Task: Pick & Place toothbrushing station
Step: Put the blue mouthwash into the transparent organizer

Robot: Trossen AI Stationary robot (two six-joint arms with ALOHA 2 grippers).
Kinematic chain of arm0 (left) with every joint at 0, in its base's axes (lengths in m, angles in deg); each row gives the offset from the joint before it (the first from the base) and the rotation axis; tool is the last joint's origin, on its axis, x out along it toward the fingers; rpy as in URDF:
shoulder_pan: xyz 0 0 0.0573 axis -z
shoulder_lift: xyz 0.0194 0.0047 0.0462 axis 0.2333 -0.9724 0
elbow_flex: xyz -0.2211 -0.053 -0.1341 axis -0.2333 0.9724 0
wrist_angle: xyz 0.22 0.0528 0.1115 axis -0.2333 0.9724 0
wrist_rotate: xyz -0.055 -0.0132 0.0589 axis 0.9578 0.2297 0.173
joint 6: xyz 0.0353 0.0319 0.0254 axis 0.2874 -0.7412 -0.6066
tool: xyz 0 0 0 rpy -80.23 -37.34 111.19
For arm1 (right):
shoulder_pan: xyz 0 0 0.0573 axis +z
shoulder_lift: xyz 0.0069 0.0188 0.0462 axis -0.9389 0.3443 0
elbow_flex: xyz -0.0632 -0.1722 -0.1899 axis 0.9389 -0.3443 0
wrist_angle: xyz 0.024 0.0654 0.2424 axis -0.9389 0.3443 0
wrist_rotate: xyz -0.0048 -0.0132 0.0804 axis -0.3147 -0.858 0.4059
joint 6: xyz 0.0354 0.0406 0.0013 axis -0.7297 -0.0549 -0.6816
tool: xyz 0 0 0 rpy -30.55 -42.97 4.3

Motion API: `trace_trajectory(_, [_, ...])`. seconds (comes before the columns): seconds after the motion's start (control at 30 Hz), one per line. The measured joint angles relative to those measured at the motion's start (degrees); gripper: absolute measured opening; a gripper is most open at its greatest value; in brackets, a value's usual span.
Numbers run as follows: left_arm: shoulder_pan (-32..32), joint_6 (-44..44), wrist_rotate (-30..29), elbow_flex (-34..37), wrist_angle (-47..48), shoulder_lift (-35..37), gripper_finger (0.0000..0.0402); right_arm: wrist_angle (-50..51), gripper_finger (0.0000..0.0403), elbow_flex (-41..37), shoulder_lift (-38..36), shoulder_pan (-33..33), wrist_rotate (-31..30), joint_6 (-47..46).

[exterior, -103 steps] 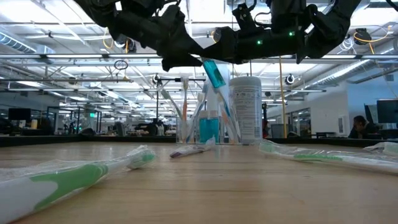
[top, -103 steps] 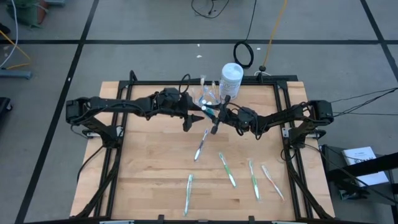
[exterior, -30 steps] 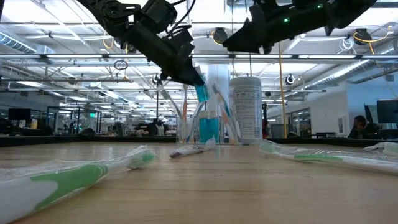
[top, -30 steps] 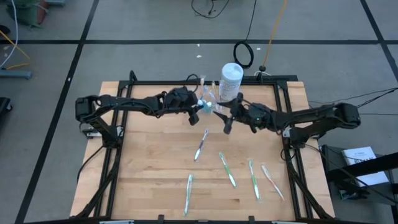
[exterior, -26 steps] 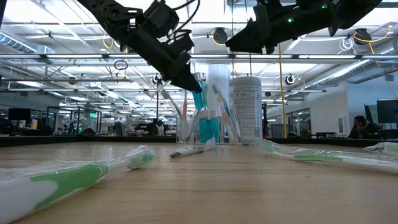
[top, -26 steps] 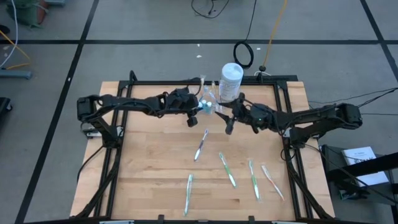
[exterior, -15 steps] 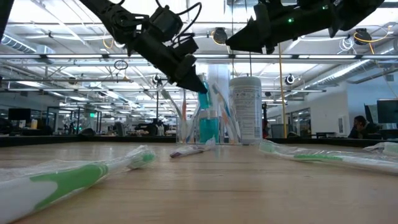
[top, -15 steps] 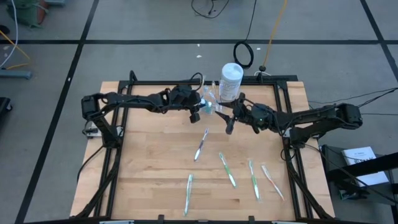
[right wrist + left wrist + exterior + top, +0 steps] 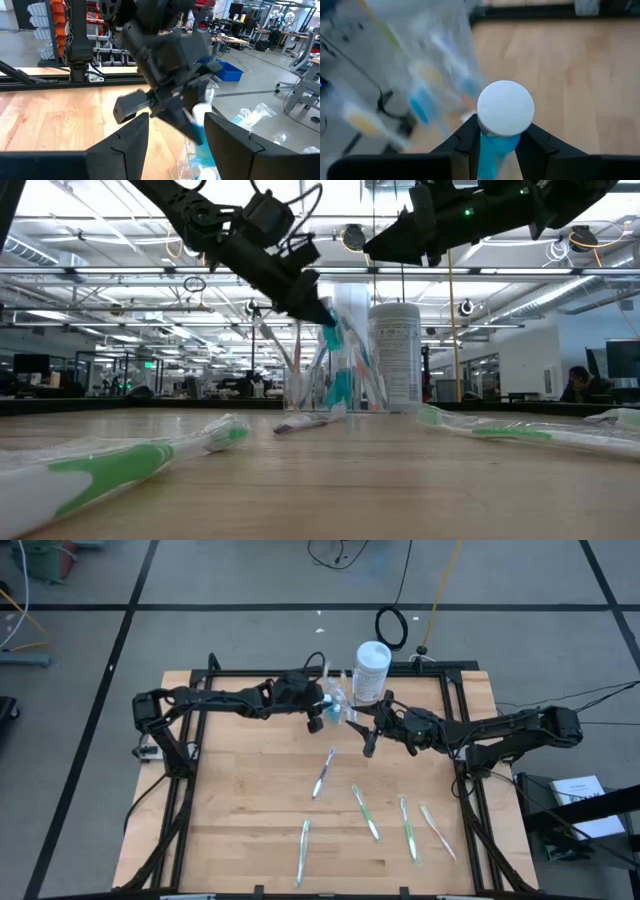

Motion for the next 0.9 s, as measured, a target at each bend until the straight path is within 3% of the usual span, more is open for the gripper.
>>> trace_trajectory(0.1, [-0.09, -1.13, 0.00, -1.96, 0.61, 0.06, 0.0097, 0.00, 0.0183, 0.00, 0.00, -0.02, -0.02, 0.04])
trace_trajectory(0.33, [-1.55, -1.47, 0.11, -6.57, 15.43, -1.26, 0.0097, 0.02, 0.0183, 0.00, 0.00, 0.00, -0.01, -0.29])
trace_trajectory(0.6, [-1.72, 3.21, 0.06, -6.72, 10.65, -5.20, 0.0097, -0.09, 0.0183, 0.00, 0.00, -0.02, -0.02, -1.21])
trace_trajectory(0.9, [-2.35, 5.42, -0.14, -6.70, 11.94, -8.38, 0.0106, 0.74, 0.0183, 0.00, 0.00, -0.02, 0.02, -1.16])
